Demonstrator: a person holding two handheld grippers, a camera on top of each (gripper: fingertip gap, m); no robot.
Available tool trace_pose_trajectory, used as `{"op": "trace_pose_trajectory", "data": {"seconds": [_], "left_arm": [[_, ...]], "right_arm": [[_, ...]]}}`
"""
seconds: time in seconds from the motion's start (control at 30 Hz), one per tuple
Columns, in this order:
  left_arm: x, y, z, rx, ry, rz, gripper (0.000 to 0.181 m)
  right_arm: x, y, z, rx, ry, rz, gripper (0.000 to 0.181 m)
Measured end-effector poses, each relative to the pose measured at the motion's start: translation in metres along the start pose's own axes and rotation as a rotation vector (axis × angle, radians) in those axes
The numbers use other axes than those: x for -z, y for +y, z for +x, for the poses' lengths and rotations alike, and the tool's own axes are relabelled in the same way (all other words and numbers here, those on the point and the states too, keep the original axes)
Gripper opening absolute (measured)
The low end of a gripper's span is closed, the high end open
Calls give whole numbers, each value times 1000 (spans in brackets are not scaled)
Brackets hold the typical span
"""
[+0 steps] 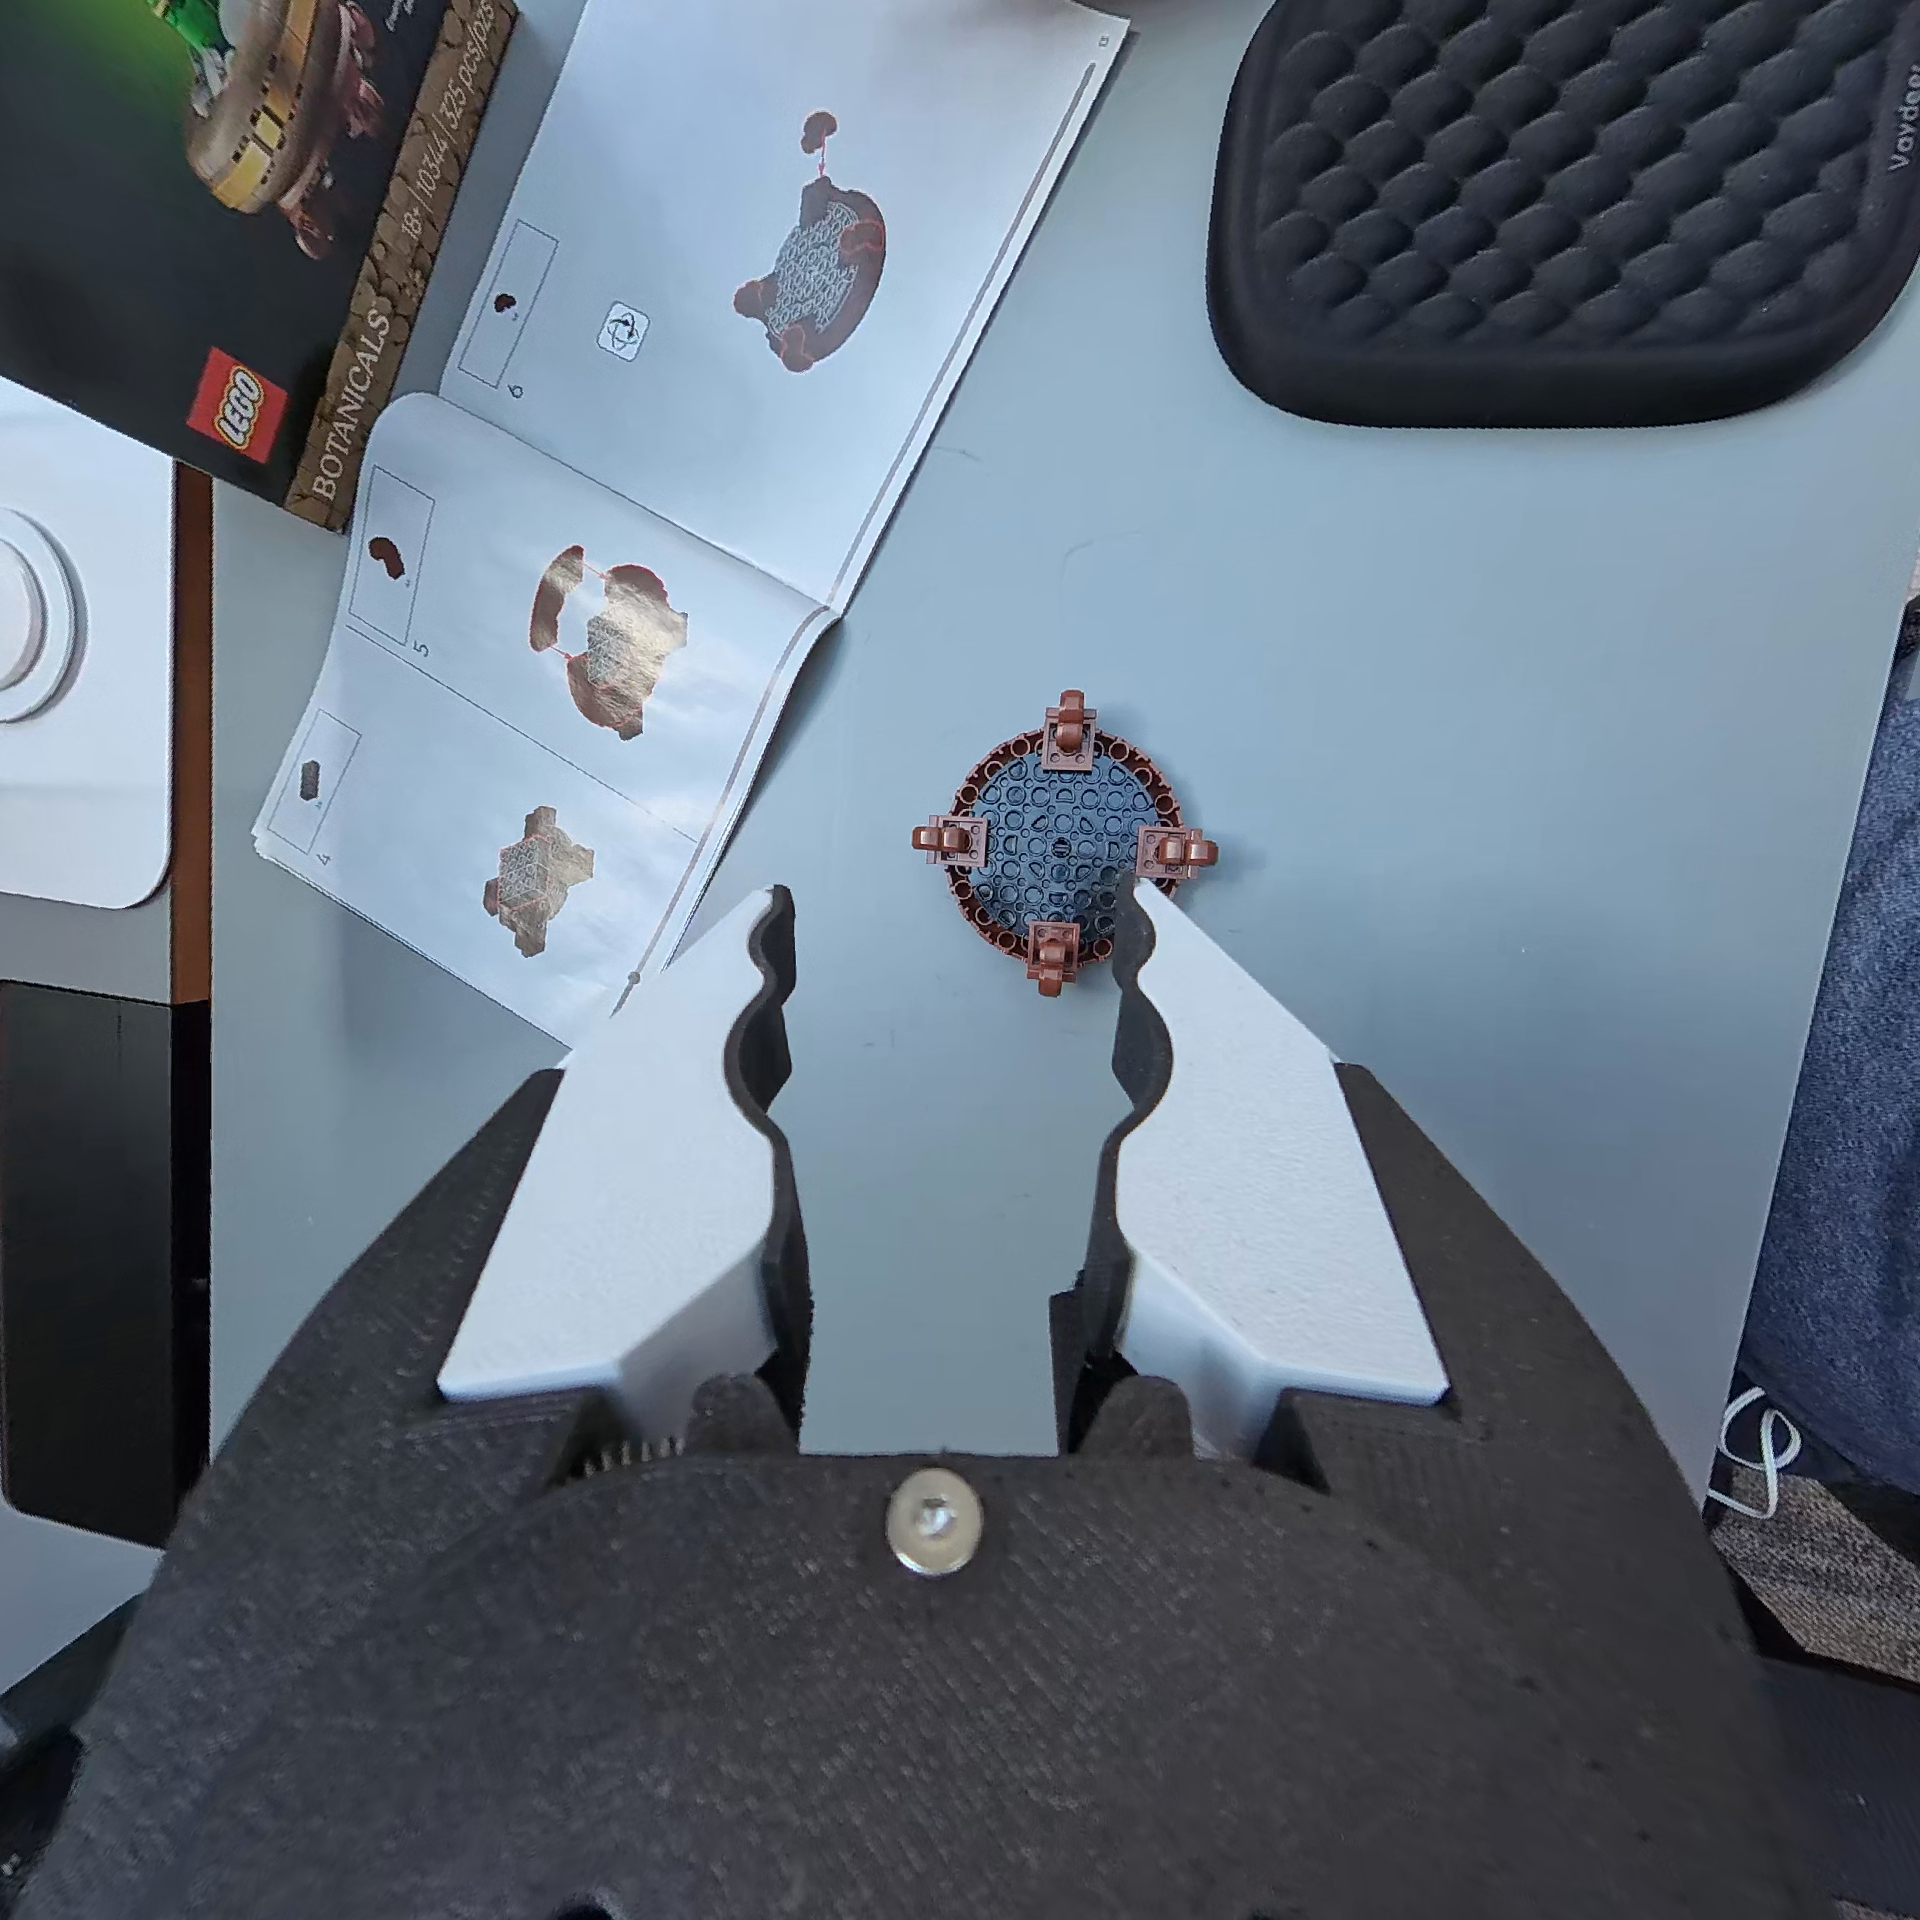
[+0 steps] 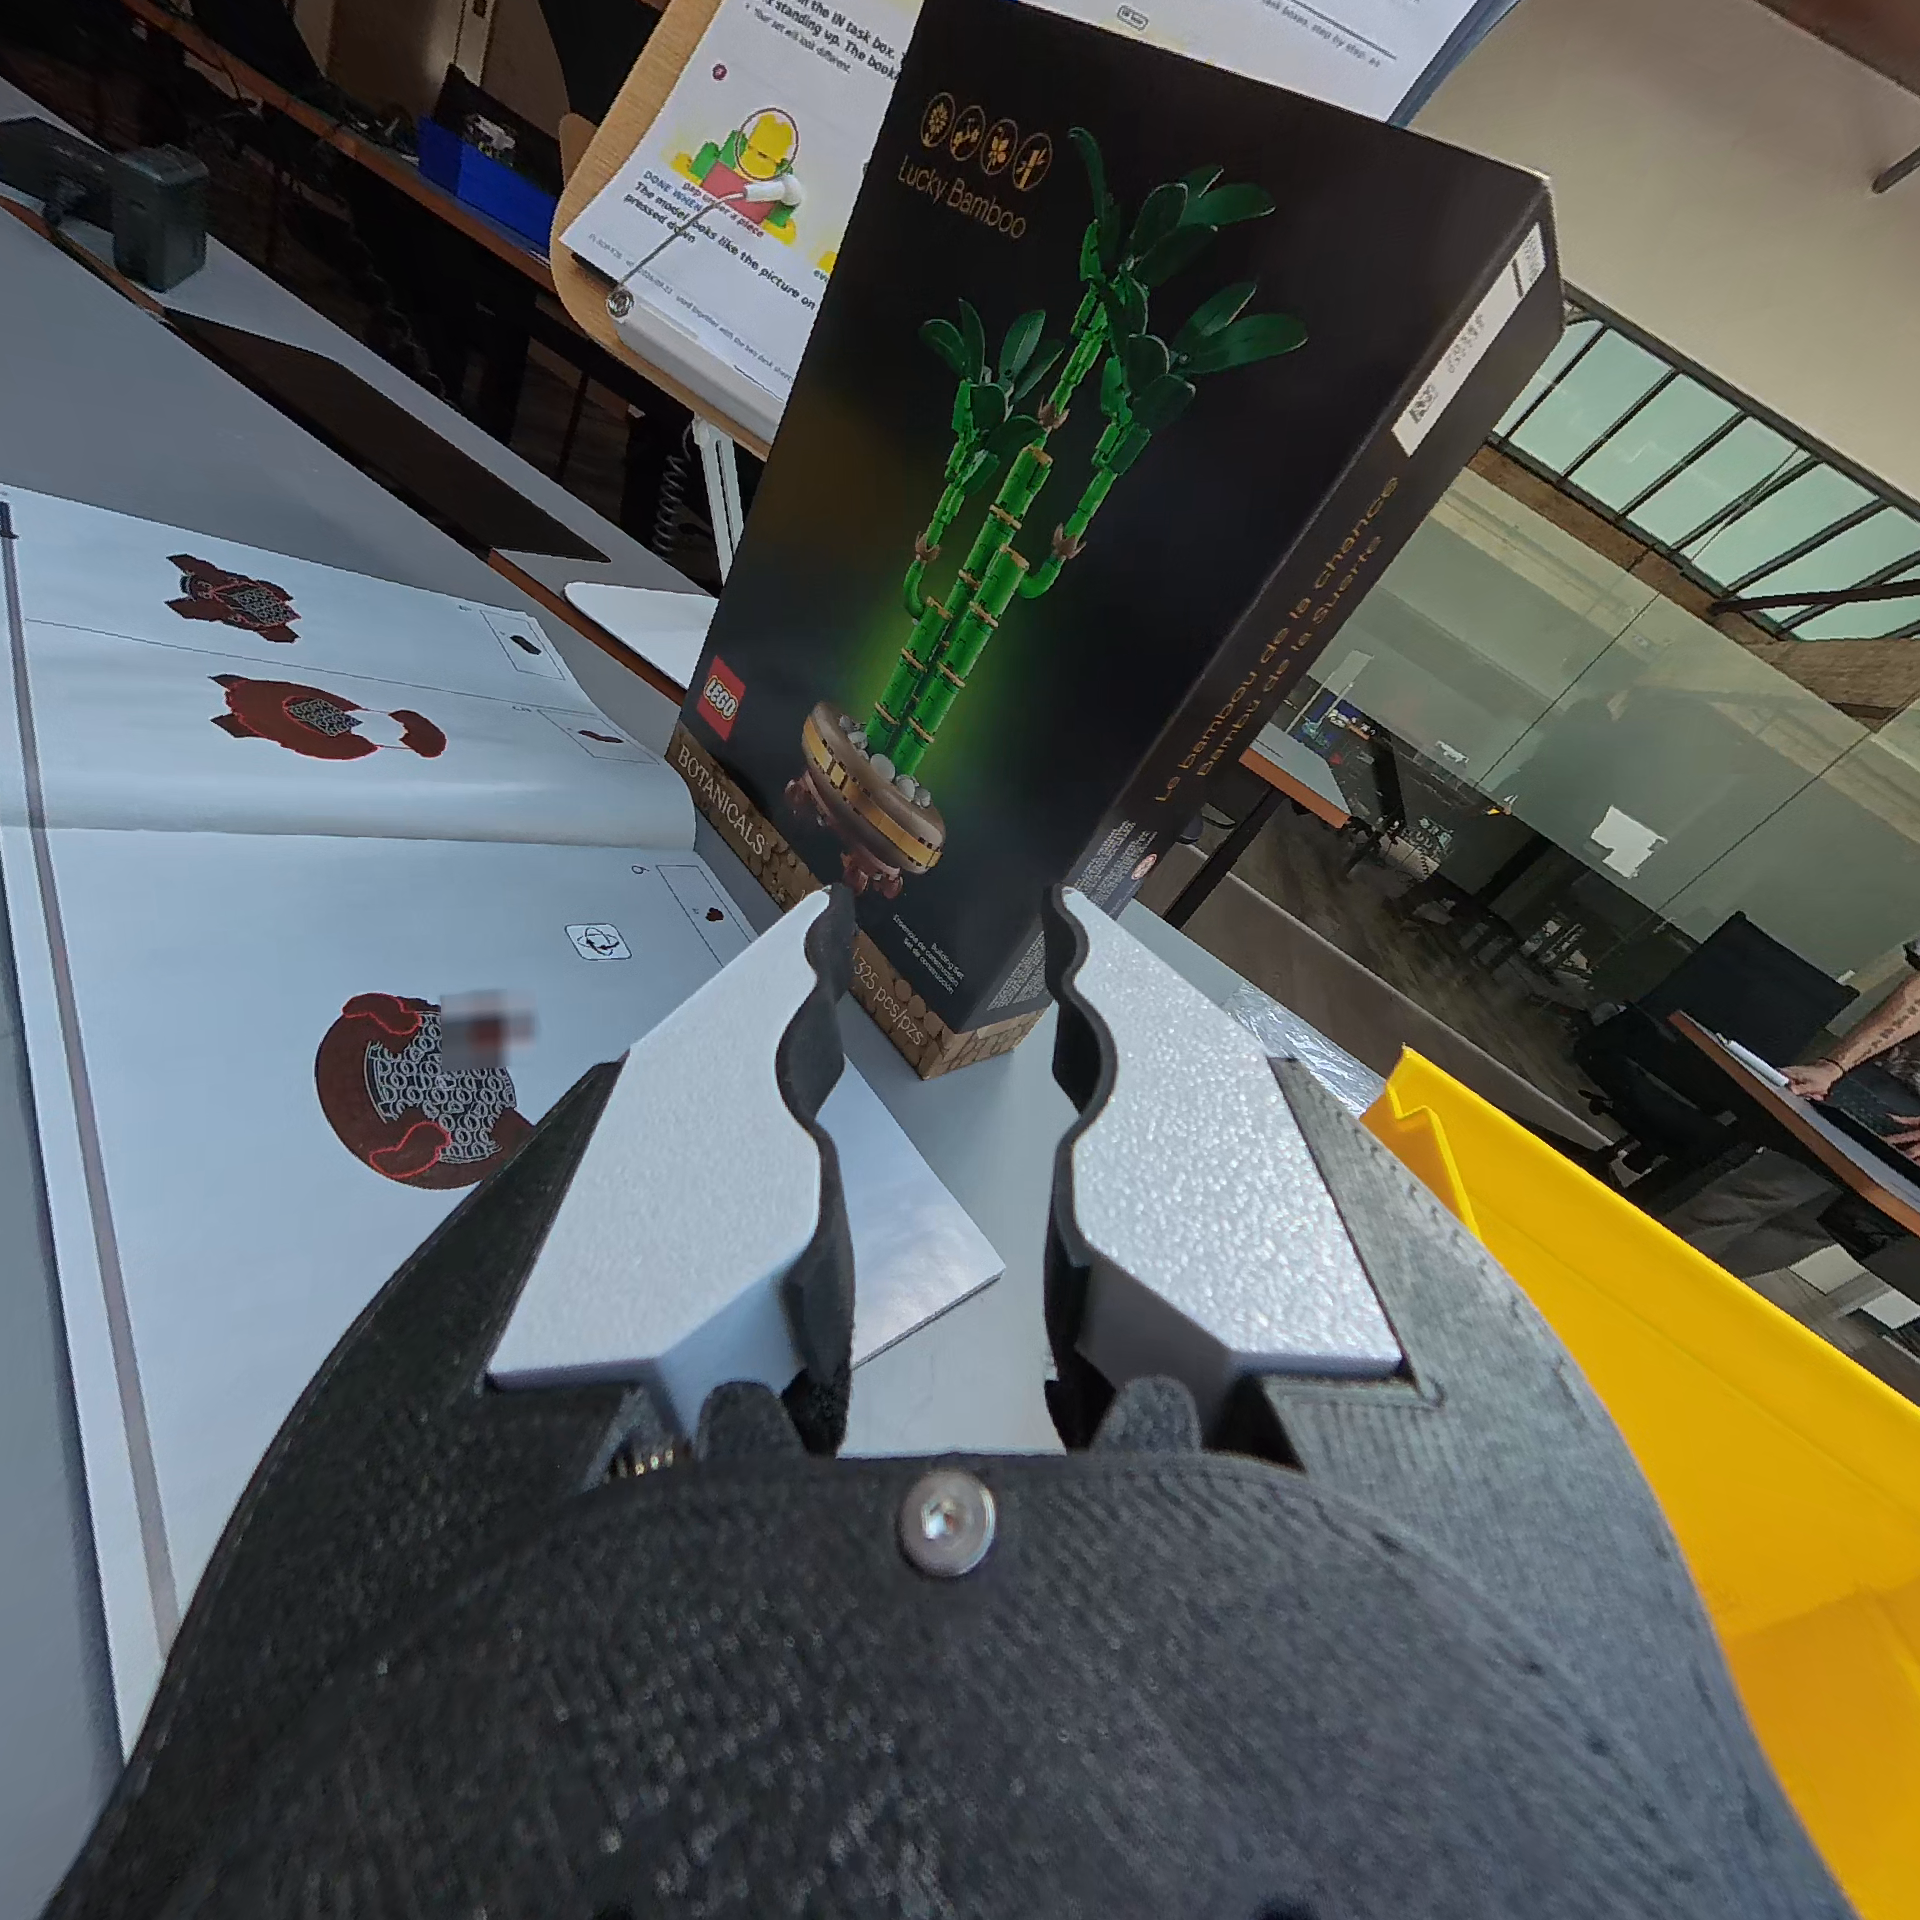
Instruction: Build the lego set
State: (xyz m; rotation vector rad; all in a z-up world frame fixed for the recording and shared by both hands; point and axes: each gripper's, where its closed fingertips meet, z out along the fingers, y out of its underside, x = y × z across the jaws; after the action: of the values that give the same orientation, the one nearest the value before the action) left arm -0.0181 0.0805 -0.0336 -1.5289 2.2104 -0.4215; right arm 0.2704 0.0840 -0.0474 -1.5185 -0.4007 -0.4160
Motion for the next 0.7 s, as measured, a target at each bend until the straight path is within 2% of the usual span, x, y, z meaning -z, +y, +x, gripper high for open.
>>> {"op": "trace_pose_trajectory", "data": {"seconds": [0.2,0.37,0.5,0.57,0.7], "left_arm": [[2,2,5,14,2,31,60],[-22,-7,16,6,43,137,59],[-51,-39,1,-40,26,255,57],[-74,-57,-9,-105,-13,264,59],[-123,-106,11,-163,90,296,60]], "right_arm": [[-1,2,-3,50,-21,-24,37],[1,0,-7,56,-58,-49,40],[3,-6,-6,30,-39,-51,40],[4,-11,-6,29,-22,-54,39],[20,-16,13,14,109,-76,39]]}}
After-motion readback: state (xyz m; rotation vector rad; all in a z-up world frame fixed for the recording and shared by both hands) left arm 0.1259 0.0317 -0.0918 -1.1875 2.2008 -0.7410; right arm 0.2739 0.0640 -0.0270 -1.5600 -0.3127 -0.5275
